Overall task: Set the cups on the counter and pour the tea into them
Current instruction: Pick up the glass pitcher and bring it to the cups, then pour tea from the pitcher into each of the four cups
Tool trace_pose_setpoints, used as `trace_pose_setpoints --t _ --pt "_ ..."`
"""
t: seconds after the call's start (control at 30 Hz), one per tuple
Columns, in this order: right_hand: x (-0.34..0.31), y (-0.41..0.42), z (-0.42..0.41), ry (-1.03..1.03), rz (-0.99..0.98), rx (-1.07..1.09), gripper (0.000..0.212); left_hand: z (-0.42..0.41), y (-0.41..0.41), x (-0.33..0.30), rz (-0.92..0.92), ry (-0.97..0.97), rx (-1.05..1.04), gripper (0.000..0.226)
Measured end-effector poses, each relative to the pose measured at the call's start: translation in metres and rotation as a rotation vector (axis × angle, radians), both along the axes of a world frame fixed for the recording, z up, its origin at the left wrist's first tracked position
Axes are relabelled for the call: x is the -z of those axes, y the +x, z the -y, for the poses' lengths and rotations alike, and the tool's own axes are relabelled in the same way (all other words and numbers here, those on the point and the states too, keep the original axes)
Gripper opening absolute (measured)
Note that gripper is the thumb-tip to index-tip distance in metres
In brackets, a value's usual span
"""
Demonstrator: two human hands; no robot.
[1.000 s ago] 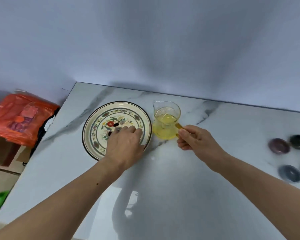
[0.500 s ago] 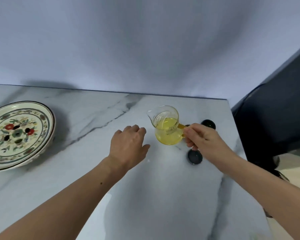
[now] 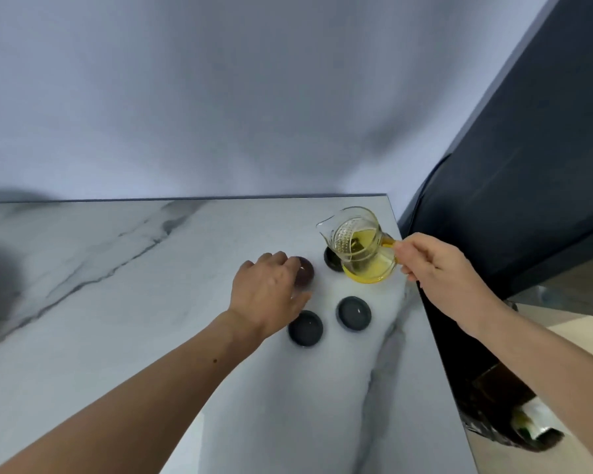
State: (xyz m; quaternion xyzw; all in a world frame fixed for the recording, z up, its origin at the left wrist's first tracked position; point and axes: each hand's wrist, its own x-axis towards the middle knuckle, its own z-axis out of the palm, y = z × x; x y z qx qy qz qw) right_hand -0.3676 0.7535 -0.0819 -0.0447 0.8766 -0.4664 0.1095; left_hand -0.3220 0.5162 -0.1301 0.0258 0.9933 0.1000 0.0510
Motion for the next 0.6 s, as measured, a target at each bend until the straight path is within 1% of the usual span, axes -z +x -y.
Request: trace_pose_setpoints --t 0.13,0.2,0.43,0.6 --pt "0.018 -0.020 -0.022 0.054 -0.078 -0.023 0.030 -0.026 -0.020 0.019 -0.020 0.010 -0.067 0.038" --pt "0.028 -0.028 -0.030 0.073 -0.109 -0.028 0.030 -0.034 -0.031 0.029 -0.032 0.018 -0.081 0.039" --pt "0.053 -0.052 -0.047 0.205 -0.241 -0.071 0.032 -0.042 -0.075 0.058 -0.033 0.024 -0.030 0.073" --pt "0.055 -0.069 -0.048 0.319 -0.281 -0.135 0.038 -0.041 -0.097 0.070 0.004 0.029 0.001 0.095"
